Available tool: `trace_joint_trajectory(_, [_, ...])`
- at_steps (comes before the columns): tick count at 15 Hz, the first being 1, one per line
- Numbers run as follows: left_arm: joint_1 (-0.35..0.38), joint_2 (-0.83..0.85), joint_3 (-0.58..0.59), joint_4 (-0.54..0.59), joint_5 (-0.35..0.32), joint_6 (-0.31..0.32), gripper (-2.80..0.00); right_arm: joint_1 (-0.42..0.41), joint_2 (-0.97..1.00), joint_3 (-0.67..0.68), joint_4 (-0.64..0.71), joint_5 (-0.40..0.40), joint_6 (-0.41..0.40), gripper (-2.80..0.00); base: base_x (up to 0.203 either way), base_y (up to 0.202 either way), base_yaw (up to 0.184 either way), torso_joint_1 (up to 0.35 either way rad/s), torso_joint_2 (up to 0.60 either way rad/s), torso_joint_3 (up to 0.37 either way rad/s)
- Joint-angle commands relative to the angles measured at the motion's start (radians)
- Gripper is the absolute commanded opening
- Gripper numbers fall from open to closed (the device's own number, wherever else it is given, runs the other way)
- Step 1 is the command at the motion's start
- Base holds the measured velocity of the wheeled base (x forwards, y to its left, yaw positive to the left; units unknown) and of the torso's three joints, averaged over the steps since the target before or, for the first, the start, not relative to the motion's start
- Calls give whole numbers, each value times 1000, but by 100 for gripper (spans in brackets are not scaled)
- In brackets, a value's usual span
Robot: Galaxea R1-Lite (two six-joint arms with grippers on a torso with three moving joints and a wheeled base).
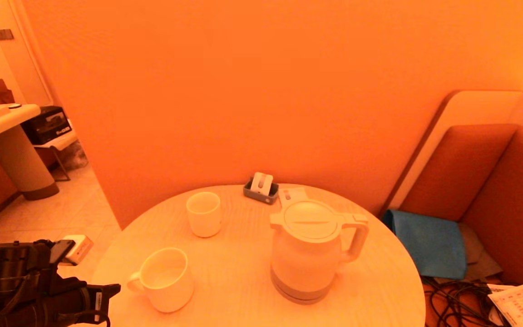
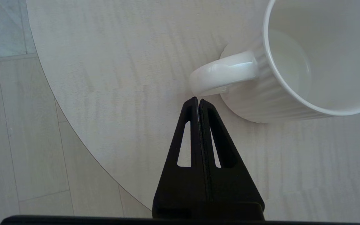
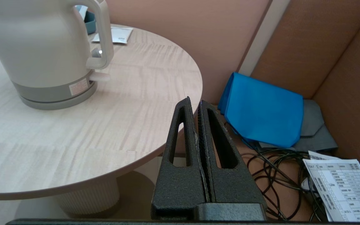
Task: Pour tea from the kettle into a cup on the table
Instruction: Pick up the cup
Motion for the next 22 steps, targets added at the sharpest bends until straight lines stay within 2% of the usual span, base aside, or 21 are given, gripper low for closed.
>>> trace_joint_trajectory(1, [1, -4, 1, -4, -1, 0, -280, 0, 0, 0, 0, 1, -1, -280, 0, 0, 0, 0, 0, 0])
trace_joint_trajectory(13, [1, 8, 13, -3, -3, 20, -280, 0, 0, 0, 0, 1, -1, -280, 0, 0, 0, 0, 0, 0])
trace_joint_trajectory(18, [1, 40, -19, -4, -3, 20, -280, 0, 0, 0, 0, 1, -1, -280, 0, 0, 0, 0, 0, 0])
trace_joint_trajectory(22, [-4, 42, -10, -6, -13, -10, -280, 0, 0, 0, 0, 1, -1, -280, 0, 0, 0, 0, 0, 0])
